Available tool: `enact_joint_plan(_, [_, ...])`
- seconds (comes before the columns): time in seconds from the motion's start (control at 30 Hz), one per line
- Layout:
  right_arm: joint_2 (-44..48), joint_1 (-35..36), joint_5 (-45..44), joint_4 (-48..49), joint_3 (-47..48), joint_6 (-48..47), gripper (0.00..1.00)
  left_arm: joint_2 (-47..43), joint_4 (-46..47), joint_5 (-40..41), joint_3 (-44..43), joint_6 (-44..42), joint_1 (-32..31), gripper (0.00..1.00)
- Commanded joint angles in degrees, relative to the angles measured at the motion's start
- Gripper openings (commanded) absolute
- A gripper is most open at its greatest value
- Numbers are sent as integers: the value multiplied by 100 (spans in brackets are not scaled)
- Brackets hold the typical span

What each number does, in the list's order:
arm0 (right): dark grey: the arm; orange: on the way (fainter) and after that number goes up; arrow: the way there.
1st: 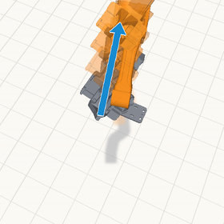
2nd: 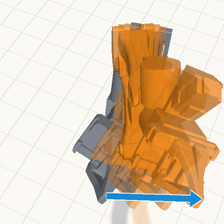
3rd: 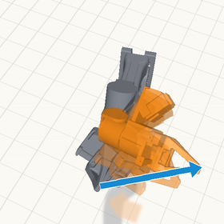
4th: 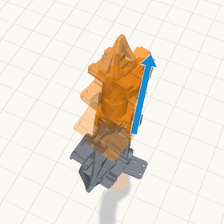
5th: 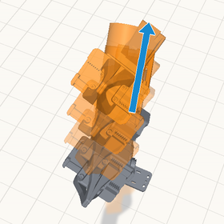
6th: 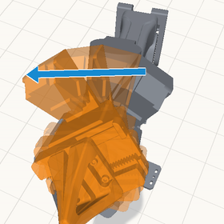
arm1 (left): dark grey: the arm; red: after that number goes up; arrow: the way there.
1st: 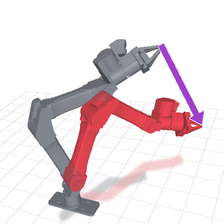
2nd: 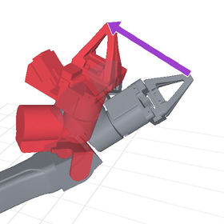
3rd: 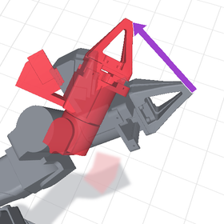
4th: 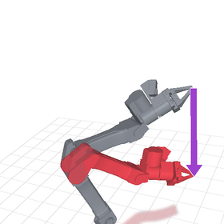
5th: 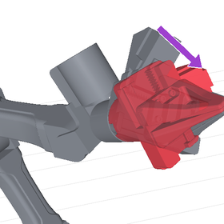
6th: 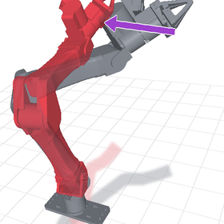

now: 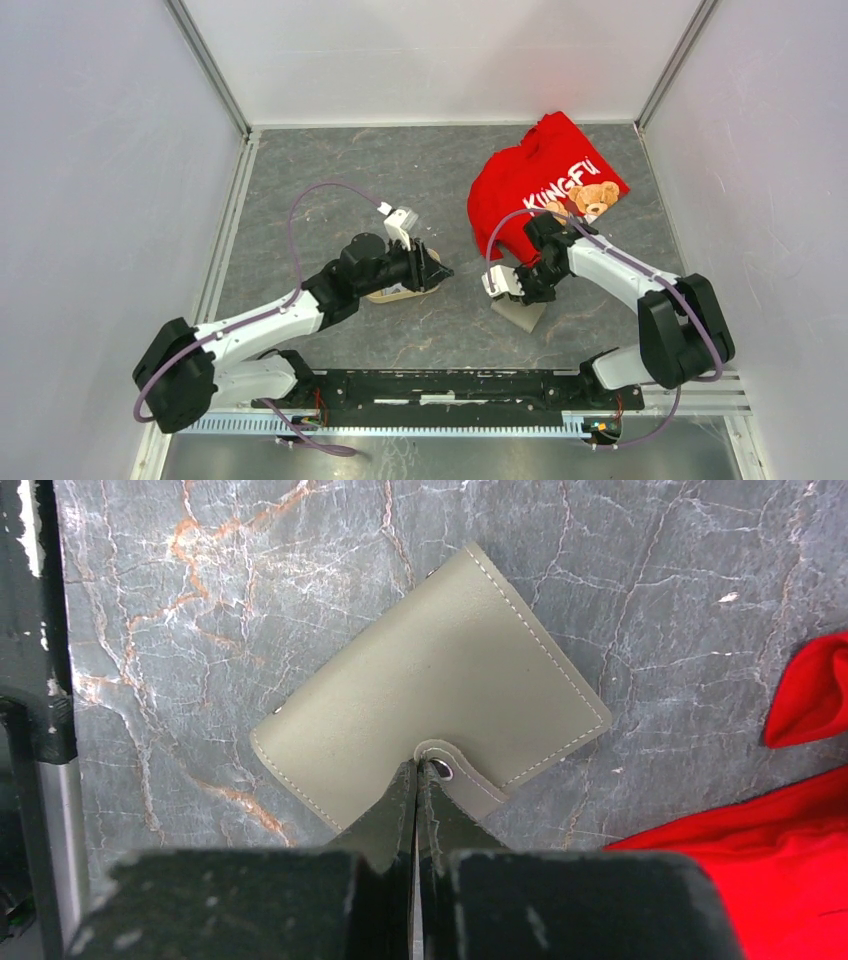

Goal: Put the credit cards into the card holder
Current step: Close the card holder at the center of the board.

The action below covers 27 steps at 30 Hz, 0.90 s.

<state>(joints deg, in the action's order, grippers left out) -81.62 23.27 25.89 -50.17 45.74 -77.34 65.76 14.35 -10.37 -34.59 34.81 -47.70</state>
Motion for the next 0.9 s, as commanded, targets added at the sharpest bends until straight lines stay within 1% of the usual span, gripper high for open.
enact_joint_plan(0.0, [-675, 129, 70, -222, -146, 61, 0, -429, -219, 187, 236, -230, 7, 44])
enact_joint_plan(0.53, [-2055, 94, 346, -978, 970, -83, 0, -808, -308, 55, 471, -82, 6, 45])
enact_joint_plan(0.87, [-2772, -185, 670, -1476, 1733, -396, 0, -845, -263, -15, 560, 20, 1, 45])
